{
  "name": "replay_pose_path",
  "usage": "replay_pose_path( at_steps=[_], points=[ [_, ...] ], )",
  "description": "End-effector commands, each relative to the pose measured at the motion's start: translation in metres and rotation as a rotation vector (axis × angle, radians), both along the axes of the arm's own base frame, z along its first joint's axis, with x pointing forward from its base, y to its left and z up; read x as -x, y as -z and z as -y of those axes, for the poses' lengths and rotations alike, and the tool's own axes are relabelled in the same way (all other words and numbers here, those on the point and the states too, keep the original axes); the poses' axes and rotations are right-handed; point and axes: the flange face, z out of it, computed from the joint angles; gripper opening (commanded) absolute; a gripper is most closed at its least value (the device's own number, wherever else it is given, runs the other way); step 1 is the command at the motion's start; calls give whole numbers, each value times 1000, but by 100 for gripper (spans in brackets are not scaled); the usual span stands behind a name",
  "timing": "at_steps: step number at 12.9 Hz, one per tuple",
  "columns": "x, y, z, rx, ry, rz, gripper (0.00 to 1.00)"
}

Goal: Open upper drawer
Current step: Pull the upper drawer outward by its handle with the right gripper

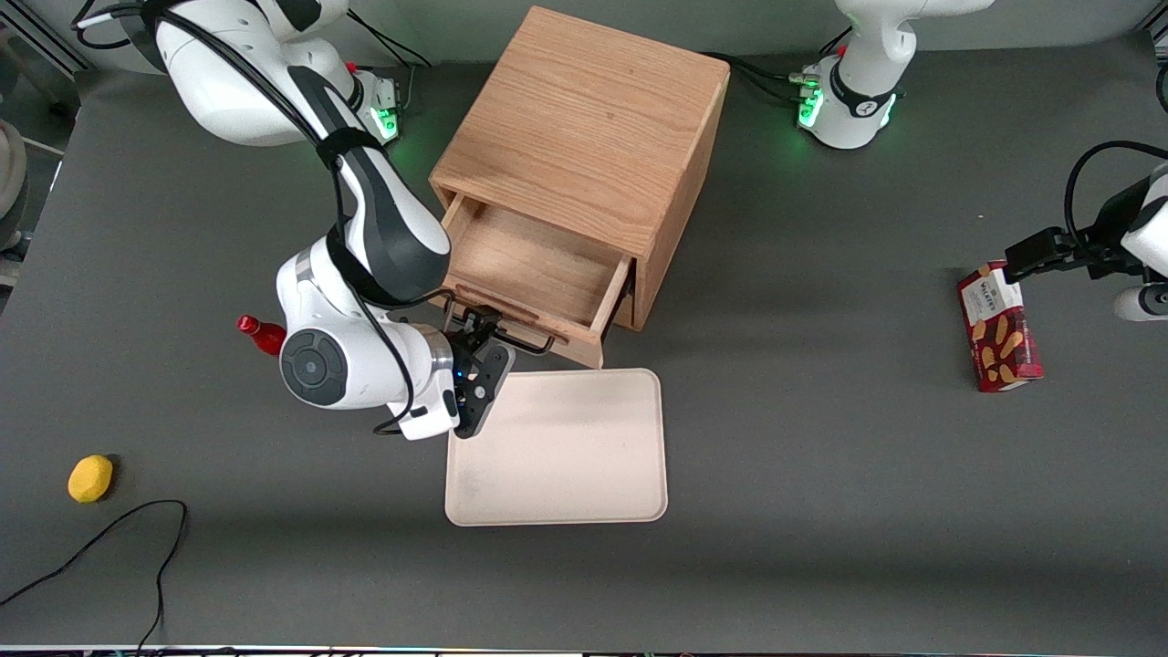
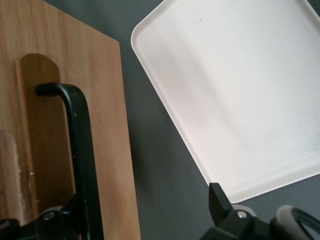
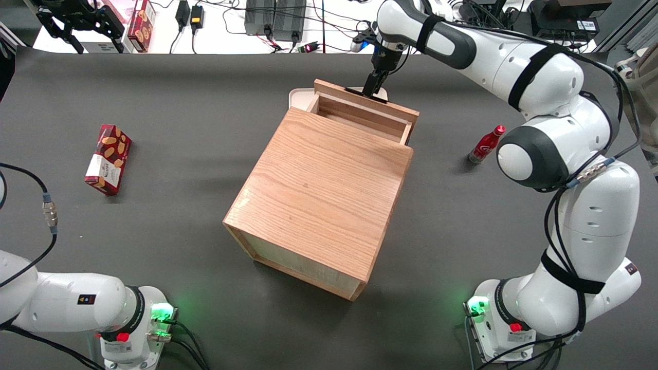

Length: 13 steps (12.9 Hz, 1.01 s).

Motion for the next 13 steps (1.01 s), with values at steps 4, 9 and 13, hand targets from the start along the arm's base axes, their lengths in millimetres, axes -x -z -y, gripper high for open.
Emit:
replay_pose_path(
  at_steps=[4, 9, 13],
  points=[
    [-16, 2, 5, -6, -28, 22, 100],
    [-24, 5, 13, 7, -25, 34, 100],
    [-27, 2, 14, 1, -32, 47, 100]
  ],
)
